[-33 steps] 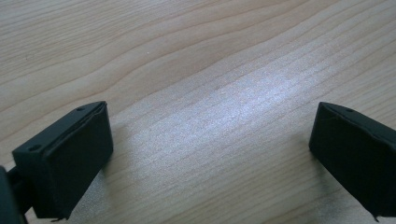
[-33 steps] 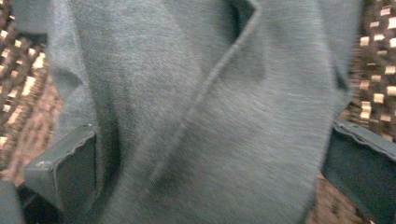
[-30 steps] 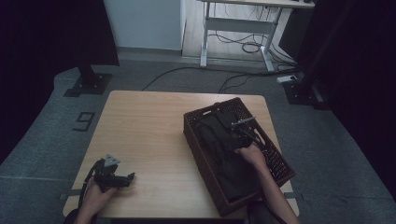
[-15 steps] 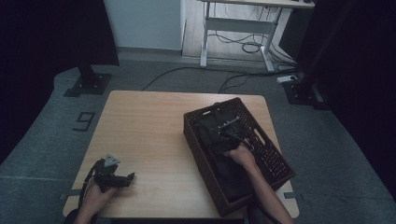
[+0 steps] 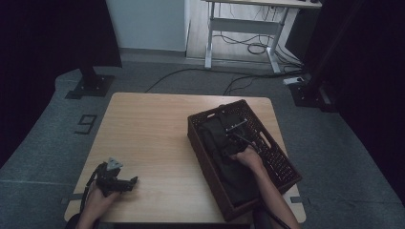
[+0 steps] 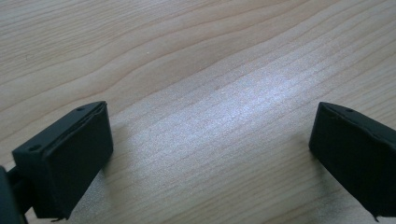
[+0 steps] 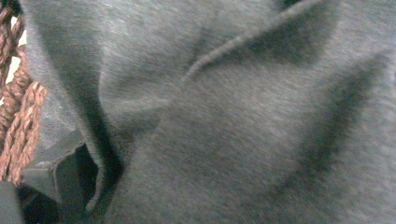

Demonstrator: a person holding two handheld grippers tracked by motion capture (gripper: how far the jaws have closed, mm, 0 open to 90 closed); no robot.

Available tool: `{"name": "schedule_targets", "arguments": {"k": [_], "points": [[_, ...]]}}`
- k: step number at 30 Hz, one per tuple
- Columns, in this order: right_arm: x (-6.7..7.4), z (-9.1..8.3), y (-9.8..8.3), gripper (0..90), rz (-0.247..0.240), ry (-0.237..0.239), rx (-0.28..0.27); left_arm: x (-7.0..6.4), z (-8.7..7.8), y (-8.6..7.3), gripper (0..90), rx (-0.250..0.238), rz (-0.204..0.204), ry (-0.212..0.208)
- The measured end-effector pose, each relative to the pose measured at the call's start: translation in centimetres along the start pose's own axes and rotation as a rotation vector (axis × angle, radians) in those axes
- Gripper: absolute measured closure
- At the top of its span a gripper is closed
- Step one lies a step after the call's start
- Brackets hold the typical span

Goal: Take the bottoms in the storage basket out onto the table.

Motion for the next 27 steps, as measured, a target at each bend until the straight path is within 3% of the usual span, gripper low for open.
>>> {"name": "schedule_targets", "arguments": {"k": [4, 8, 18, 19, 22, 23, 25, 27], "points": [[0.8, 0.2, 0.3, 0.0, -0.023, 0.017, -0.002, 0.0, 0.0, 0.0, 0.0, -0.001, -0.001, 0.000], [0.4, 0.4, 0.3, 0.0, 0.009, 0.029, 0.006, 0.0, 0.0, 0.0, 0.0, -0.001, -0.001, 0.000], [0.7, 0.8, 0.4, 1.8, 0.009, -0.020, 0.027, 0.0, 0.0, 0.0, 0.0, -0.001, -0.001, -0.001], [0.9, 0.3, 0.4, 14.9, 0.022, -0.017, 0.055, 0.0, 0.0, 0.0, 0.0, -0.001, -0.001, -0.001], [1.1, -0.1, 0.3, 30.2, 0.018, -0.022, 0.071, 0.0, 0.0, 0.0, 0.0, -0.001, -0.001, -0.001], [1.1, -0.1, 0.3, 30.2, 0.018, -0.022, 0.071, 0.0, 0.0, 0.0, 0.0, -0.001, -0.001, -0.001], [1.6, -0.6, 0.3, 47.3, 0.010, 0.002, 0.067, 0.0, 0.0, 0.0, 0.0, -0.001, -0.001, -0.001], [1.8, -0.7, 0.3, 52.8, 0.003, 0.004, 0.060, 0.0, 0.0, 0.0, 0.0, -0.001, -0.001, -0.001]]}}
Point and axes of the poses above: each handheld gripper's, and its own axes: z roughly forward along the jaws, y roughly out of its top, x roughly to its left, the point moved 6 cm from there along z, roughly forward along the jaws, and after that the axes turned 14 degrees about x, right-handed, at the moved point
